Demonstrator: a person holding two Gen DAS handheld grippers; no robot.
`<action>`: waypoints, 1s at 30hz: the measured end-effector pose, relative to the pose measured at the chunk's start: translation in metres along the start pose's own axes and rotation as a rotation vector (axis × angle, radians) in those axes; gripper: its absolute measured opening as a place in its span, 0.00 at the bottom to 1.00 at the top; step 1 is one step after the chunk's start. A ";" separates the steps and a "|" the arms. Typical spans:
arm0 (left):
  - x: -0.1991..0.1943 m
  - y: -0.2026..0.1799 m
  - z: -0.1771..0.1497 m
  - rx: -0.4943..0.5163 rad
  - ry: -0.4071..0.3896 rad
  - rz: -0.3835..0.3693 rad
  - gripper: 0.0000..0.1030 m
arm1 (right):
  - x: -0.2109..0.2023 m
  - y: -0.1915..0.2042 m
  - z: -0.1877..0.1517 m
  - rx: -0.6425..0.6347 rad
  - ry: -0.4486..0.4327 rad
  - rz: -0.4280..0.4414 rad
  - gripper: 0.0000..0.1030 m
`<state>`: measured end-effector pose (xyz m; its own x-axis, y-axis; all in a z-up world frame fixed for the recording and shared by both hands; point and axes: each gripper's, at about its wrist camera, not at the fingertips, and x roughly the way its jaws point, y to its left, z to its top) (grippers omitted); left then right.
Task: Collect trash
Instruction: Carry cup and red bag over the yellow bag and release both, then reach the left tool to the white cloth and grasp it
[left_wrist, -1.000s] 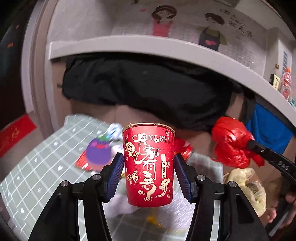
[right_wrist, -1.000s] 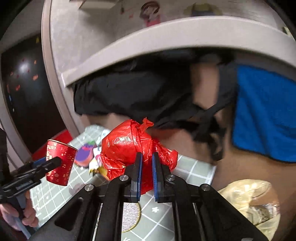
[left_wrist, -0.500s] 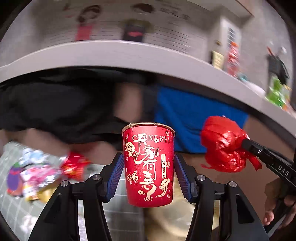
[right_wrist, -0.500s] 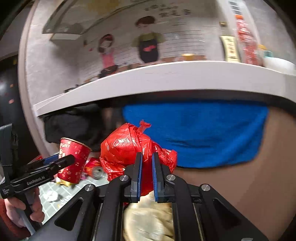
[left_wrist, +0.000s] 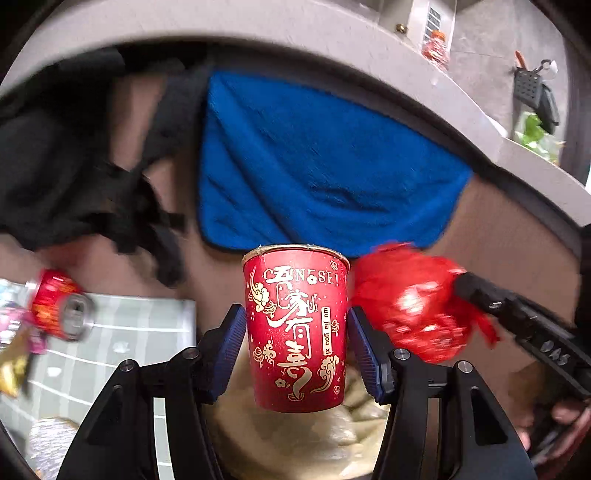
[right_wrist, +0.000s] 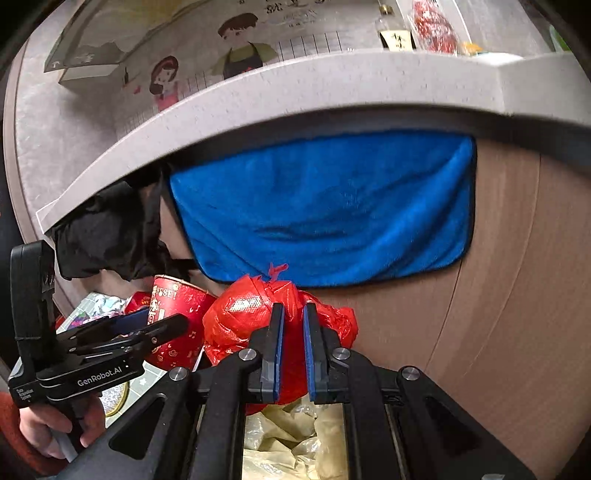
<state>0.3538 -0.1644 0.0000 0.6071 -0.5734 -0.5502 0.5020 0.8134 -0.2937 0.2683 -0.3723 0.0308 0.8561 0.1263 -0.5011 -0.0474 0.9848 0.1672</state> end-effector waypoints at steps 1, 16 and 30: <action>0.009 0.004 -0.001 -0.023 0.047 -0.079 0.57 | 0.006 -0.002 -0.002 0.006 0.018 0.011 0.13; -0.039 0.053 -0.011 -0.032 -0.042 0.138 0.62 | 0.005 0.019 -0.014 0.012 0.004 -0.025 0.22; -0.204 0.192 -0.039 -0.152 -0.194 0.440 0.62 | 0.005 0.174 0.004 -0.139 -0.051 0.263 0.25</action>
<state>0.3025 0.1127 0.0252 0.8517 -0.1689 -0.4961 0.0864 0.9790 -0.1848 0.2663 -0.2008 0.0605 0.8299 0.3764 -0.4118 -0.3381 0.9265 0.1655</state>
